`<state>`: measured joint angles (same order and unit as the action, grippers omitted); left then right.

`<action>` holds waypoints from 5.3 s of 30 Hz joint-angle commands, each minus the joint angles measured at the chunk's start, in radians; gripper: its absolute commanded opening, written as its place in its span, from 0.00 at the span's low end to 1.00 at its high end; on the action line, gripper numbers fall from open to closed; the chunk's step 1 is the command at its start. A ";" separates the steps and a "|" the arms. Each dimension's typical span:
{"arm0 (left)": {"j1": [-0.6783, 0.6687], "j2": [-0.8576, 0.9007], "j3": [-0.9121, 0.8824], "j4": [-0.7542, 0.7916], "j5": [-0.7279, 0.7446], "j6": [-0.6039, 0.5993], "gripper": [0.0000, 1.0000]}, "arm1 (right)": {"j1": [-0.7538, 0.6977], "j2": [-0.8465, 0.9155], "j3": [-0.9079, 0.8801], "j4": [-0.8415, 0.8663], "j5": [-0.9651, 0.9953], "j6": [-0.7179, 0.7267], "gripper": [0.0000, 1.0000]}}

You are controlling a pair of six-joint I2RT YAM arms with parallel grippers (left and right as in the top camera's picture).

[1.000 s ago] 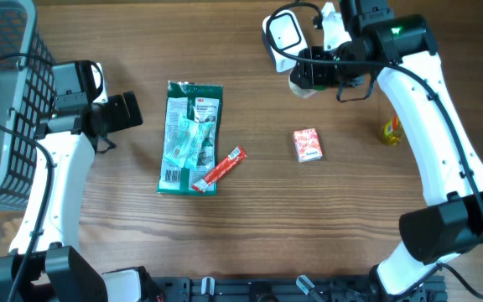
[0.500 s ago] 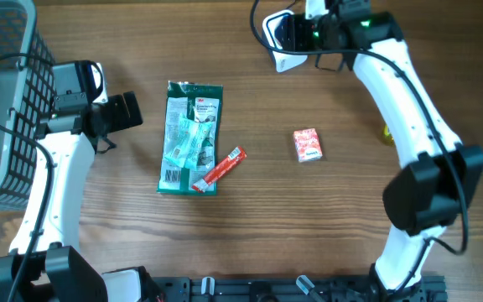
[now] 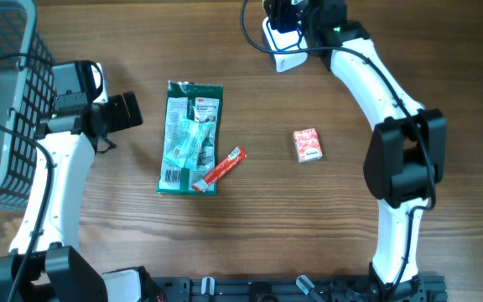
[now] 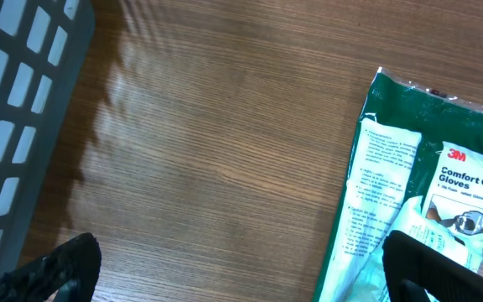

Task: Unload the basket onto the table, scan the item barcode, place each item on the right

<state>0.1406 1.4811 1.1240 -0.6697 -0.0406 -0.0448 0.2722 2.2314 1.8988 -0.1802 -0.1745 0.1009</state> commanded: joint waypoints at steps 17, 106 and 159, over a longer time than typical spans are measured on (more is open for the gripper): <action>0.004 0.004 0.005 0.002 -0.010 0.015 1.00 | 0.005 0.135 0.019 0.132 0.136 0.030 0.29; 0.004 0.004 0.005 0.002 -0.010 0.015 1.00 | -0.003 -0.301 -0.462 -0.906 0.316 0.154 0.10; 0.004 0.004 0.005 0.002 -0.010 0.015 1.00 | -0.122 -0.301 -0.650 -0.616 -0.127 -0.001 0.19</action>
<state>0.1406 1.4811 1.1240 -0.6697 -0.0406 -0.0448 0.1471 1.9289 1.2633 -0.8051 -0.2256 0.1562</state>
